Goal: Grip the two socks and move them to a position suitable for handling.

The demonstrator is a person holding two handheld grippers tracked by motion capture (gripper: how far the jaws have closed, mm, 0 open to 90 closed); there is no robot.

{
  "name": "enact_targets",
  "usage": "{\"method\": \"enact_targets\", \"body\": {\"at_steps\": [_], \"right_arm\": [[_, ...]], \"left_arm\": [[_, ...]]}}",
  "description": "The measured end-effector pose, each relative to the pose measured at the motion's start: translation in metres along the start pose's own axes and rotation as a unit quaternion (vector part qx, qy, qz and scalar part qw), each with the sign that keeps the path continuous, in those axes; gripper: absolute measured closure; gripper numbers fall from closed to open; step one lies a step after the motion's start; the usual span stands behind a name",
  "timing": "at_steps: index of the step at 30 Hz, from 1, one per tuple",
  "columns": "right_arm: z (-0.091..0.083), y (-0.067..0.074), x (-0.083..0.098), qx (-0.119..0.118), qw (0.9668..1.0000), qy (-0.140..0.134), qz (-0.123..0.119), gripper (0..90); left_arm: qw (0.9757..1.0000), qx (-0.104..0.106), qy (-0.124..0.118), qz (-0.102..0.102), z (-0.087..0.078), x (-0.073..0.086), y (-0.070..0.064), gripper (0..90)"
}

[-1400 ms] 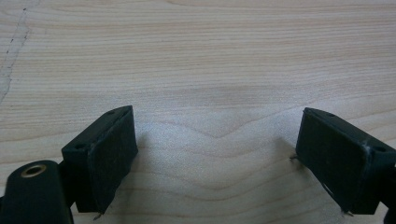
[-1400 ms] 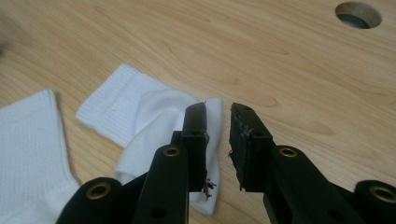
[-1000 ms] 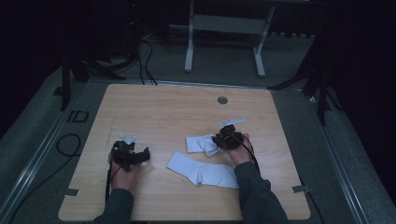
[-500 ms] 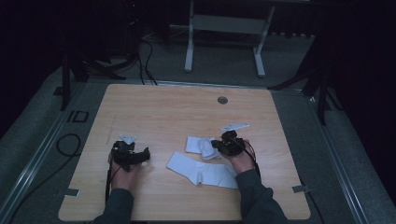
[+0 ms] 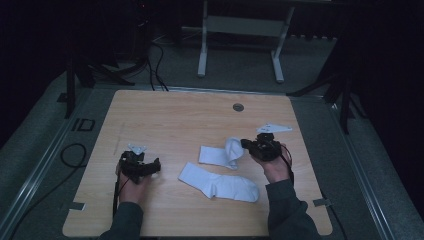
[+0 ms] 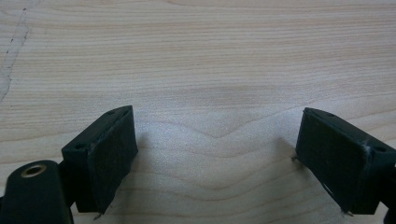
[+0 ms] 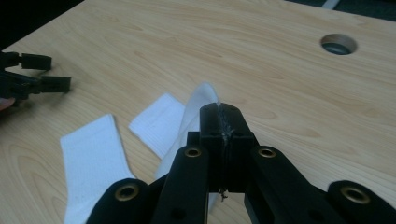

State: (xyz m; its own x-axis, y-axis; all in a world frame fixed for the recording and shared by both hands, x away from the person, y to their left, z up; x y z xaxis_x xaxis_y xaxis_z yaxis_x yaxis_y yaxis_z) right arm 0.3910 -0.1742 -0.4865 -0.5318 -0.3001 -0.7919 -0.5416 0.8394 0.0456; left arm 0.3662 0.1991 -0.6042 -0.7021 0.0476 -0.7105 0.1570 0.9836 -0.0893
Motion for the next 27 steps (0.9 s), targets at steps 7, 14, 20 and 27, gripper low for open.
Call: {"method": "enact_targets", "body": {"at_steps": [7, 14, 20, 27], "right_arm": [[-0.021, -0.011, 0.001, 0.002, 0.9998, -0.011, 0.017, 88.7], [-0.037, -0.016, 0.002, 0.019, 0.9996, -0.017, 0.009, 88.6], [-0.033, -0.039, 0.015, 0.090, 0.9958, 0.015, -0.007, 87.6], [-0.017, -0.055, 0.035, 0.131, 0.9905, 0.041, -0.014, 77.6]], "left_arm": [[1.0000, 0.000, 0.000, 0.000, 0.000, 0.000, 0.000, 12.3], [1.0000, 0.000, 0.002, 0.001, 0.000, 0.000, 0.000, 12.3], [1.0000, 0.000, 0.002, 0.002, 0.000, 0.000, 0.000, 12.3], [1.0000, 0.000, 0.003, 0.002, 0.000, 0.000, 0.000, 12.3]]}}
Point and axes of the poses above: each handheld gripper's, and its own axes: z roughly forward along the jaws, x roughly out of its underside, y roughly to its left, the point moved 5 cm from there along z, roughly forward along the jaws, and after that the axes turned 7 degrees about x, right-handed, at the moved point
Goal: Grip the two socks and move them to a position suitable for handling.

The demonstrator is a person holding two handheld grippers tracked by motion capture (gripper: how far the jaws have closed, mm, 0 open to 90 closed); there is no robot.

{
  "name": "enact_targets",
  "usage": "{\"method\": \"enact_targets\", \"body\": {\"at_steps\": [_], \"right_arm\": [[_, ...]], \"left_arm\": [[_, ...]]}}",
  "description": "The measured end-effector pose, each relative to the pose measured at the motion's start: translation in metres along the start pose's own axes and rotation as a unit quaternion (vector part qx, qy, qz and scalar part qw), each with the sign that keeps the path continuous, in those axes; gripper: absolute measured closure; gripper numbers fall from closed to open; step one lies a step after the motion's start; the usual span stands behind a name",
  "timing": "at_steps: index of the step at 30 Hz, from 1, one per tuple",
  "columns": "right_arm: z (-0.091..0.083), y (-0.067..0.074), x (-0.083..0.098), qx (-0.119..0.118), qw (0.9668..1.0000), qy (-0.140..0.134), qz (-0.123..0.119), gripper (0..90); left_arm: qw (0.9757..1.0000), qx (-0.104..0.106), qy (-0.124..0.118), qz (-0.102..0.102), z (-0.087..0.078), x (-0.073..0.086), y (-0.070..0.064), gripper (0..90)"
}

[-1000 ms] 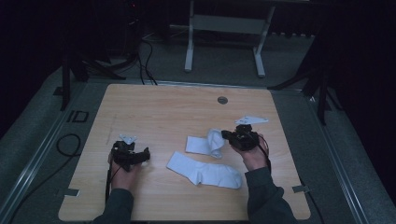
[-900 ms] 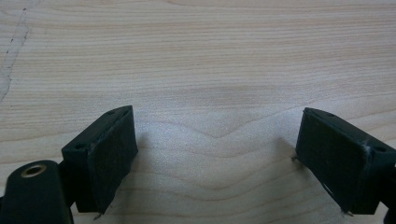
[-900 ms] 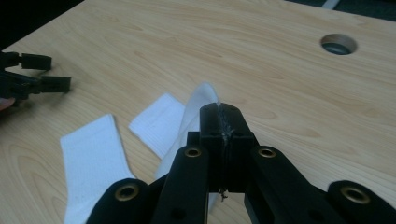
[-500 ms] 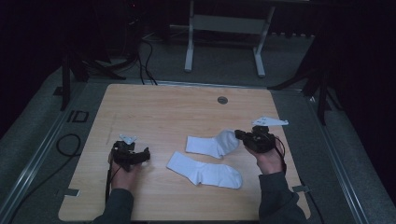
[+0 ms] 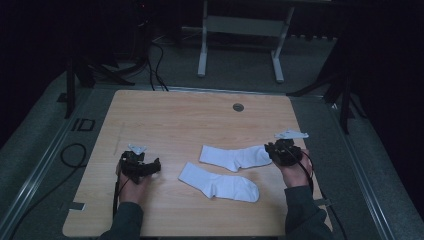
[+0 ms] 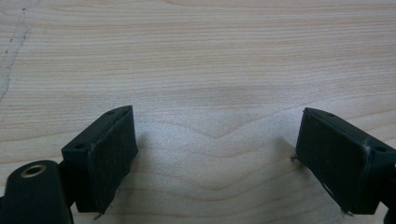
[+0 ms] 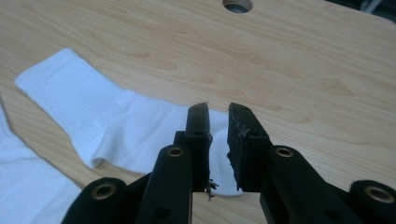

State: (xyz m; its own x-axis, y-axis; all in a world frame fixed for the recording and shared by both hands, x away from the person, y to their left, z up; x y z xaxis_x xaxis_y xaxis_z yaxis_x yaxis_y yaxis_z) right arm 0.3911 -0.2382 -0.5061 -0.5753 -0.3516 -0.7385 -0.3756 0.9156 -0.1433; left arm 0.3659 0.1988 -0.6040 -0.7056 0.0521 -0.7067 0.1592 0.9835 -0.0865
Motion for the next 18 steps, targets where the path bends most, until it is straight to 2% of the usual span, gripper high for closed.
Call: {"method": "enact_targets", "body": {"at_steps": [7, 13, 18], "right_arm": [[0.025, 0.020, 0.003, -0.037, 0.9988, 0.019, -0.026, 78.3], [0.052, 0.039, 0.014, -0.067, 0.9961, 0.047, -0.033, 79.9], [0.060, 0.061, 0.007, -0.095, 0.9929, 0.041, -0.058, 79.9]], "left_arm": [[1.0000, 0.000, 0.000, 0.000, 0.000, 0.000, 0.000, 12.3], [1.0000, 0.000, 0.000, 0.000, 0.000, 0.000, 0.000, 12.2], [1.0000, 0.000, 0.000, 0.000, 0.000, 0.000, 0.000, 12.3]]}}
Point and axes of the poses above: each handheld gripper's, and its own axes: z roughly forward along the jaws, x roughly out of its underside, y roughly to its left, the point moved 5 cm from there along z, roughly forward along the jaws, and after that the axes turned 7 degrees about x, right-handed, at the moved point
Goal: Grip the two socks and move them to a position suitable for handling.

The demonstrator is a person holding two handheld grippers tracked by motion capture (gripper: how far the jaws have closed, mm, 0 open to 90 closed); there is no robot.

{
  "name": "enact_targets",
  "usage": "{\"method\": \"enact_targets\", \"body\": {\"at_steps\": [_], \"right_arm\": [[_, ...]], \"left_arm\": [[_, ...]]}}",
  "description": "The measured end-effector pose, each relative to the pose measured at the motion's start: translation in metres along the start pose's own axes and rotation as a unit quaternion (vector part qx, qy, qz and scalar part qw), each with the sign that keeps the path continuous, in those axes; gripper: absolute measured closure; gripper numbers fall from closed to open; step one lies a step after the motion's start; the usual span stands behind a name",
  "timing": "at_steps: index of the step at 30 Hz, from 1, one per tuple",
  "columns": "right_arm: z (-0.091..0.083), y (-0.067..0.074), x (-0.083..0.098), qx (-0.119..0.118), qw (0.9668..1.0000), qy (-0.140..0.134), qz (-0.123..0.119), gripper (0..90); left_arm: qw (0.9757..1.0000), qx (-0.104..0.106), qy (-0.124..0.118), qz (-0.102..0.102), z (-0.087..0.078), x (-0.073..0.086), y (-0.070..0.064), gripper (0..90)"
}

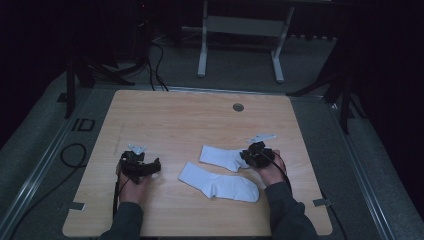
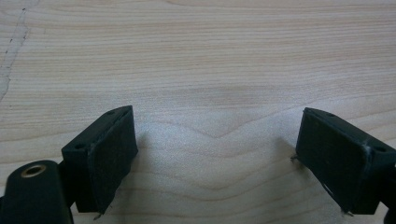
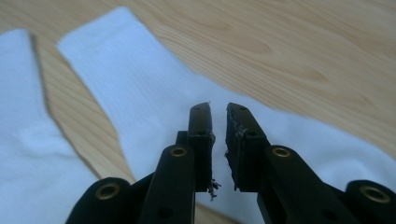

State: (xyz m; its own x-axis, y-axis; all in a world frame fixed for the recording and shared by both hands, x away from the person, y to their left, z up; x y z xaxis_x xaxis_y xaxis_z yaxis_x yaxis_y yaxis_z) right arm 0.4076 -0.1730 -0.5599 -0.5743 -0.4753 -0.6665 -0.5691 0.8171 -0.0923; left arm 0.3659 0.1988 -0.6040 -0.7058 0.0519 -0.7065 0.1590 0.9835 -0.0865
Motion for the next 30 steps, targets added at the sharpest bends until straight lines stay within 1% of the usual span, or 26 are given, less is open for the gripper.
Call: {"method": "enact_targets", "body": {"at_steps": [2, 5, 8, 10, 11, 16, 20, 23, 24, 25, 27, 30], "right_arm": [[0.005, 0.006, -0.005, -0.003, 0.9998, 0.003, -0.020, 79.7], [0.016, 0.009, -0.008, 0.016, 0.9988, 0.021, -0.042, 79.8], [0.027, 0.007, -0.004, 0.017, 0.9984, 0.043, -0.034, 80.3], [0.030, 0.006, 0.002, 0.017, 0.9979, 0.055, -0.030, 80.4], [0.030, 0.006, 0.004, 0.015, 0.9982, 0.051, -0.028, 80.4], [0.020, 0.003, 0.015, 0.009, 0.9985, 0.052, -0.017, 78.4], [0.011, 0.002, 0.026, -0.001, 0.9988, 0.048, 0.002, 74.4], [0.007, 0.004, 0.031, -0.002, 0.9989, 0.047, 0.004, 72.1], [0.001, 0.006, 0.037, -0.004, 0.9989, 0.046, 0.003, 69.6], [0.001, 0.006, 0.037, -0.004, 0.9989, 0.046, 0.003, 69.6], [-0.005, 0.007, 0.044, -0.006, 0.9990, 0.044, 0.007, 68.4], [-0.009, 0.008, 0.048, -0.008, 0.9989, 0.045, 0.010, 68.0]], "left_arm": [[1.0000, 0.000, 0.000, 0.000, 0.000, 0.000, 0.000, 12.3], [1.0000, 0.000, 0.000, 0.000, 0.000, 0.000, 0.000, 12.3], [1.0000, 0.000, 0.000, 0.000, 0.000, 0.000, 0.000, 12.3], [1.0000, 0.000, 0.000, 0.000, 0.000, 0.000, 0.000, 12.3], [1.0000, 0.000, 0.000, 0.000, 0.000, 0.000, 0.000, 12.3], [1.0000, 0.000, 0.000, 0.000, 0.000, 0.000, 0.000, 12.3], [1.0000, 0.000, 0.000, 0.000, 0.000, 0.000, 0.000, 12.3], [1.0000, 0.000, 0.000, 0.000, 0.000, 0.000, 0.000, 12.3], [1.0000, 0.000, 0.000, 0.000, 0.000, 0.000, 0.000, 12.2], [1.0000, 0.000, 0.001, 0.001, 0.000, 0.000, 0.000, 12.2], [1.0000, 0.000, 0.001, 0.001, 0.000, 0.000, 0.000, 12.3], [1.0000, 0.000, 0.001, 0.001, 0.000, 0.000, 0.000, 12.3]]}}
Point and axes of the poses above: each handheld gripper's, and its own axes: z roughly forward along the jaws, x roughly out of its underside, y roughly to its left, the point moved 5 cm from there along z, roughly forward along the jaws, and after that the axes turned 7 degrees about x, right-handed, at the moved point
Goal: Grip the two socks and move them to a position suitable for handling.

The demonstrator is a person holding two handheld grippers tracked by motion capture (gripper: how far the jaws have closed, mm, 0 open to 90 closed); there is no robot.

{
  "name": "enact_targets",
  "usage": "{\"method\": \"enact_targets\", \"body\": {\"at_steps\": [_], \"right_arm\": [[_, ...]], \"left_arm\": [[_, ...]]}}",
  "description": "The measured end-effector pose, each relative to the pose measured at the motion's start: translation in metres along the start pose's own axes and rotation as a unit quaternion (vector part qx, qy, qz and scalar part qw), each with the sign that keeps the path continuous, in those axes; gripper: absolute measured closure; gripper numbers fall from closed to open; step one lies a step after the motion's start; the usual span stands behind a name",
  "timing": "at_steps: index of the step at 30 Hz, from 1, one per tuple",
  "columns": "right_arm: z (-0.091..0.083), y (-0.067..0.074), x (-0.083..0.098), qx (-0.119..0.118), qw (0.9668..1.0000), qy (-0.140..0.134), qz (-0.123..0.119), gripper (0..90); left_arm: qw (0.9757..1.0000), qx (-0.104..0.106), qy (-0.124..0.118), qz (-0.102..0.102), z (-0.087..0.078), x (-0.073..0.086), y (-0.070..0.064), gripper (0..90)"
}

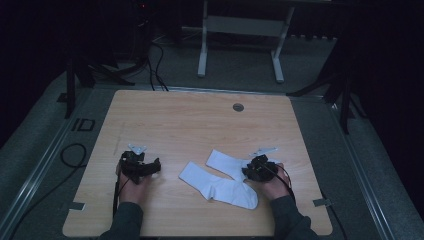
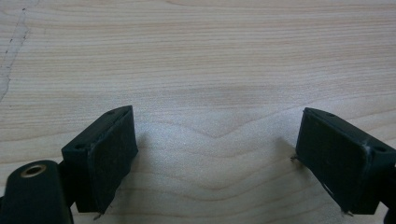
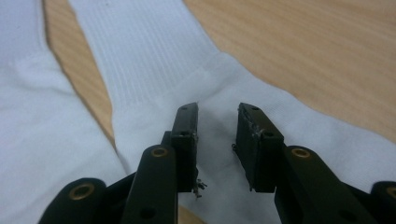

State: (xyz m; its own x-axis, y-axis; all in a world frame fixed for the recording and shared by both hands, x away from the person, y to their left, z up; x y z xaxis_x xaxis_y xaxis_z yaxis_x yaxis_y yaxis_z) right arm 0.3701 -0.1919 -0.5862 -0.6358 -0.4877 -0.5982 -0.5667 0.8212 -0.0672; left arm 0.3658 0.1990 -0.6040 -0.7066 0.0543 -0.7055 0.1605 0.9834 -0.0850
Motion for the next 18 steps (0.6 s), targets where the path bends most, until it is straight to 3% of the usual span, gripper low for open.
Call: {"method": "enact_targets", "body": {"at_steps": [2, 6, 11, 12, 18], "right_arm": [[-0.003, 0.001, 0.002, -0.001, 1.0000, 0.003, -0.002, 67.1], [-0.009, 0.002, -0.006, -0.006, 0.9997, -0.020, -0.010, 64.5], [-0.008, 0.009, -0.024, -0.012, 0.9983, -0.037, -0.043, 60.3], [-0.002, 0.018, -0.038, -0.024, 0.9957, -0.046, -0.077, 58.3], [0.021, 0.035, -0.055, -0.049, 0.9890, -0.039, -0.134, 56.0]], "left_arm": [[1.0000, 0.000, 0.000, 0.000, 0.000, 0.000, 0.000, 12.3], [1.0000, 0.000, 0.000, 0.000, 0.000, 0.000, 0.000, 12.3], [1.0000, 0.000, -0.001, -0.001, 0.000, 0.000, 0.000, 12.3], [1.0000, 0.000, -0.001, -0.001, 0.000, 0.000, 0.000, 12.2], [1.0000, 0.000, -0.001, -0.001, 0.000, 0.000, 0.000, 12.3]]}}
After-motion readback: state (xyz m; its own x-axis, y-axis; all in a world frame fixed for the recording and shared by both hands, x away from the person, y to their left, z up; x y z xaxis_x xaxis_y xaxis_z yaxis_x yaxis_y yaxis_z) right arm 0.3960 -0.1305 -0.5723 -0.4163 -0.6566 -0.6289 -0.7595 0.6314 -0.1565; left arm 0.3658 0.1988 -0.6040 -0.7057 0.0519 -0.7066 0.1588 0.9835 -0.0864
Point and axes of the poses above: each handheld gripper's, and its own axes: z roughly forward along the jaws, x roughly out of its underside, y roughly to its left, the point moved 5 cm from there along z, roughly forward along the jaws, and after that the axes turned 7 degrees about x, right-handed, at the moved point
